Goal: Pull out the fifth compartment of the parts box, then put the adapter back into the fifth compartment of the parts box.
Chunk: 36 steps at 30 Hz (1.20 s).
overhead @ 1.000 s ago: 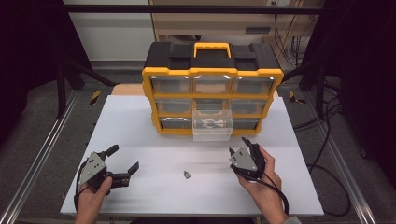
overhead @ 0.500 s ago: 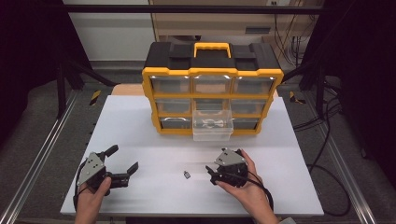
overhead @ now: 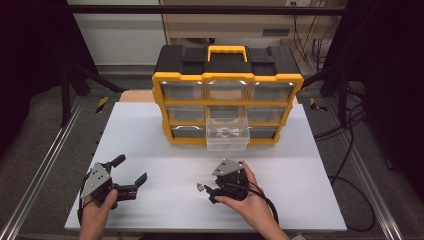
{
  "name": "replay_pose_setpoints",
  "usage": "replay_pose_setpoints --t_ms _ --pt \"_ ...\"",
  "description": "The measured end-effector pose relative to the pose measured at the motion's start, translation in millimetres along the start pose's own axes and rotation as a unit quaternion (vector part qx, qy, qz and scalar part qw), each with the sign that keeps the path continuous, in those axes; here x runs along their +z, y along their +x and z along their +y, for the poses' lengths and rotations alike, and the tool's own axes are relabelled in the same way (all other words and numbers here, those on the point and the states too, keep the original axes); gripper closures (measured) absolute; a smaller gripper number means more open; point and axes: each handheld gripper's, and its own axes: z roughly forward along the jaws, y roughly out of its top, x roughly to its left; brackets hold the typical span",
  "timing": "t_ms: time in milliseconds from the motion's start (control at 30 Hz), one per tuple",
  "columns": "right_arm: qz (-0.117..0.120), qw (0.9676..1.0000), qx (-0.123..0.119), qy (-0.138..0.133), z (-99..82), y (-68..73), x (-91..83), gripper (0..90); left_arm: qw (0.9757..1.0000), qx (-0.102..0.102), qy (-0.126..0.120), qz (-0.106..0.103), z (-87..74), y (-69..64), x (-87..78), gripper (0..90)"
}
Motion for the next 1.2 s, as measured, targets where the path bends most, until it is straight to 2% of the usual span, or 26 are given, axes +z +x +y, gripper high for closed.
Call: replay_pose_setpoints --t_ms 67,367,633,767,933,1033,1200 --pt "0.004 1.0 -0.004 0.008 2.2 4.5 4.9 10.6 1.0 -0.001 -0.003 0.0 0.5 0.2 -0.1 0.6" --pt "0.017 0.9996 0.006 0.022 10.1 13.2 19.1 9.1 1.0 0.001 -0.001 -0.005 0.7 -0.9 0.9 0.6" --pt "0.01 0.9993 0.013 0.033 9.9 17.3 20.9 8.0 1.0 0.001 -0.002 -0.004 1.2 -0.9 1.3 0.5" --pt "0.027 0.9986 0.012 0.044 9.2 21.3 22.8 7.7 1.0 0.0 -0.003 -0.003 1.2 -0.3 1.8 0.5" --pt "0.034 0.9983 0.019 0.044 10.8 25.4 22.8 8.9 1.0 0.001 -0.003 -0.004 1.7 -1.4 2.1 0.5" --pt "0.052 0.9973 0.019 0.048 9.9 25.9 22.7 9.4 1.0 0.003 -0.004 -0.005 2.1 -1.5 1.7 0.5" --pt "0.049 0.9969 0.018 0.058 8.5 24.9 24.5 9.9 1.0 -0.004 -0.007 0.002 1.7 1.7 0.3 0.4"
